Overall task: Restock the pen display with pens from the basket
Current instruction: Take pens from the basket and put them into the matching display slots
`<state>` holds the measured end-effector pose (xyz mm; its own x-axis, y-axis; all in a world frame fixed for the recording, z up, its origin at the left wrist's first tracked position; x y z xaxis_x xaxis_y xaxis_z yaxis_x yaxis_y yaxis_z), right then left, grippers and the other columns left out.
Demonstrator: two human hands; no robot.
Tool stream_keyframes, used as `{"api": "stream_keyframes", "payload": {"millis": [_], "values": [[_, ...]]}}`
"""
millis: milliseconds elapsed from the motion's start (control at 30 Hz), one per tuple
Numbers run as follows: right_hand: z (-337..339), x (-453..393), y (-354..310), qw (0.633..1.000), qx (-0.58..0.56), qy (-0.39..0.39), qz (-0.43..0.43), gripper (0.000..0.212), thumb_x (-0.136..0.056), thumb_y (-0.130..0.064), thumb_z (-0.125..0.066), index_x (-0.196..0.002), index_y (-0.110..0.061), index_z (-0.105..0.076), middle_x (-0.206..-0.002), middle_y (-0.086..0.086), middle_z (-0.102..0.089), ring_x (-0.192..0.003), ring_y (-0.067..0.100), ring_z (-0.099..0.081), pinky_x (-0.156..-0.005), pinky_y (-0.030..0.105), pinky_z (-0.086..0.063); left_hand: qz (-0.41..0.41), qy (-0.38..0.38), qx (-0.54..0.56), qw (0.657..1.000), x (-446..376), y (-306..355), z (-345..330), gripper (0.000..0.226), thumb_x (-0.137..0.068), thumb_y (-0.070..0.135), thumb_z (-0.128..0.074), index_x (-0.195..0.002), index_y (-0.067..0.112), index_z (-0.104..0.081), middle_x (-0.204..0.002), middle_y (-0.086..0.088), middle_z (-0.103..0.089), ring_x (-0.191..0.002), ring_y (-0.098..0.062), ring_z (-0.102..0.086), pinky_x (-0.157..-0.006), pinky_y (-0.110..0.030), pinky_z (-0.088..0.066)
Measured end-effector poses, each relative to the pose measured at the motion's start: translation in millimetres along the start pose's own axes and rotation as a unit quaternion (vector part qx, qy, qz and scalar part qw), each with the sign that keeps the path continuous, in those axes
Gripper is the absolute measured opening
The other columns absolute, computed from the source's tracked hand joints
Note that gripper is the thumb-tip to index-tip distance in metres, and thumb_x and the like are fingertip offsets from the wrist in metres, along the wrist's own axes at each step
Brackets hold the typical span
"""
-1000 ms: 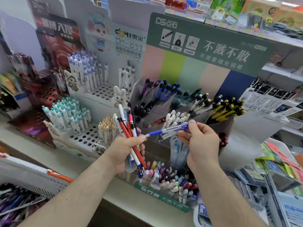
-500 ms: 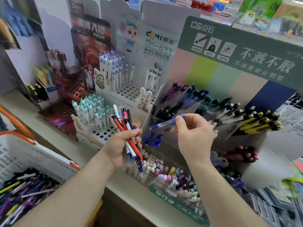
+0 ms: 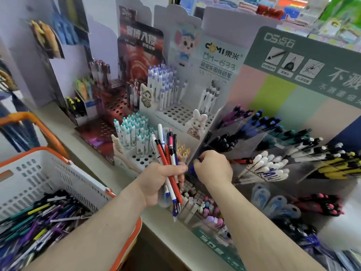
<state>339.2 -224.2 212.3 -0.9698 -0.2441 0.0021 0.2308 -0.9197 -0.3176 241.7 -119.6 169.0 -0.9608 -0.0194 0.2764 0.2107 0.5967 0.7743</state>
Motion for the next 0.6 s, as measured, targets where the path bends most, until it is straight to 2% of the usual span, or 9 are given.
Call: {"api": "stream_keyframes", "payload": {"millis": [100, 167, 233, 267, 333, 433, 567, 600], "values": [[0, -1, -1, 1.0, 0.006, -0.011, -0.01, 0.016, -0.09, -0.034, -0.06, -0.083, -0.022, -0.069, -0.075, -0.001, -0.063, -0.072, 0.024, -0.06, -0.061, 0.029, -0.046, -0.017, -0.009, -0.023, 1.0, 2, 2, -3, 0.02, -0.071, 0.004, -0.071, -0.088, 0.014, -0.068, -0.071, -0.009, -0.058, -0.059, -0.02, -0.057, -0.067, -0.037, -0.05], [13, 3, -3, 0.999, -0.028, 0.031, 0.004, 0.017, -0.09, -0.036, -0.061, -0.086, -0.023, -0.072, -0.078, -0.003, -0.067, -0.075, 0.021, -0.063, -0.062, 0.029, -0.047, -0.016, -0.006, -0.038, 0.999, 2, 2, -4, 0.019, -0.079, -0.002, -0.069, -0.091, 0.013, -0.066, -0.073, -0.007, -0.06, -0.061, -0.02, -0.058, -0.069, -0.037, -0.05], [30, 13, -10, 0.985, -0.149, 0.076, 0.035, 0.017, -0.09, -0.037, -0.063, -0.086, -0.025, -0.073, -0.078, -0.009, -0.069, -0.076, 0.013, -0.065, -0.066, 0.03, -0.052, -0.015, 0.006, -0.061, 0.998, 1, 1, -2, 0.017, -0.083, -0.003, -0.065, -0.088, 0.013, -0.068, -0.073, -0.006, -0.062, -0.063, -0.02, -0.059, -0.069, -0.038, -0.051], [35, 19, -14, 0.969, -0.229, 0.072, 0.052, 0.017, -0.09, -0.038, -0.065, -0.085, -0.025, -0.074, -0.075, -0.01, -0.07, -0.075, 0.007, -0.065, -0.069, 0.03, -0.054, -0.021, 0.006, -0.085, 0.996, 1, 2, -3, 0.015, -0.083, -0.003, -0.066, -0.084, 0.012, -0.069, -0.071, -0.007, -0.061, -0.063, -0.02, -0.06, -0.068, -0.038, -0.051], [35, 30, -25, 0.936, -0.344, 0.007, 0.076, 0.015, -0.087, -0.04, -0.07, -0.082, -0.026, -0.075, -0.073, -0.01, -0.072, -0.073, 0.004, -0.067, -0.071, 0.027, -0.056, -0.033, -0.005, -0.12, 0.992, 0, 3, -8, 0.011, -0.084, -0.004, -0.065, -0.081, 0.006, -0.065, -0.066, -0.008, -0.058, -0.06, -0.021, -0.059, -0.062, -0.035, -0.051], [29, 37, -29, 0.934, -0.34, -0.053, 0.099, 0.012, -0.087, -0.037, -0.072, -0.082, -0.027, -0.073, -0.077, -0.008, -0.072, -0.075, 0.006, -0.068, -0.073, 0.031, -0.059, -0.036, -0.007, -0.137, 0.99, -3, 1, -16, 0.007, -0.085, -0.006, -0.064, -0.091, -0.003, -0.064, -0.064, -0.01, -0.059, -0.06, -0.022, -0.06, -0.059, -0.032, -0.052], [36, 36, -8, 0.925, -0.373, -0.019, 0.073, 0.015, -0.091, -0.027, -0.067, -0.076, -0.027, -0.07, -0.072, -0.005, -0.071, -0.07, 0.012, -0.068, -0.071, 0.041, -0.06, -0.019, -0.032, -0.093, 0.995, -4, -4, -31, 0.013, -0.08, 0.015, -0.069, -0.084, 0.002, -0.068, -0.069, -0.013, -0.064, -0.063, -0.024, -0.065, -0.059, -0.033, -0.054], [42, 37, -2, 0.924, -0.377, 0.002, 0.07, 0.017, -0.093, -0.027, -0.066, -0.076, -0.027, -0.068, -0.071, -0.004, -0.07, -0.069, 0.014, -0.068, -0.07, 0.042, -0.059, -0.019, -0.025, -0.081, 0.996, -5, -3, -32, 0.018, -0.079, 0.017, -0.069, -0.088, 0.002, -0.066, -0.071, -0.014, -0.066, -0.065, -0.025, -0.067, -0.058, -0.033, -0.055]]}}
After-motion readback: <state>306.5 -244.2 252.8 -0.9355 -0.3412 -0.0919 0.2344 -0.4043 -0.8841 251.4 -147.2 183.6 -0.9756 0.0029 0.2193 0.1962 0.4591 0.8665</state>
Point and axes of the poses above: each hand's wrist, its own x-axis away from the middle knuckle, its own z-axis out of the back of the hand, y = z × x, the point moved 9 cm from there along -x, towards the middle knuckle
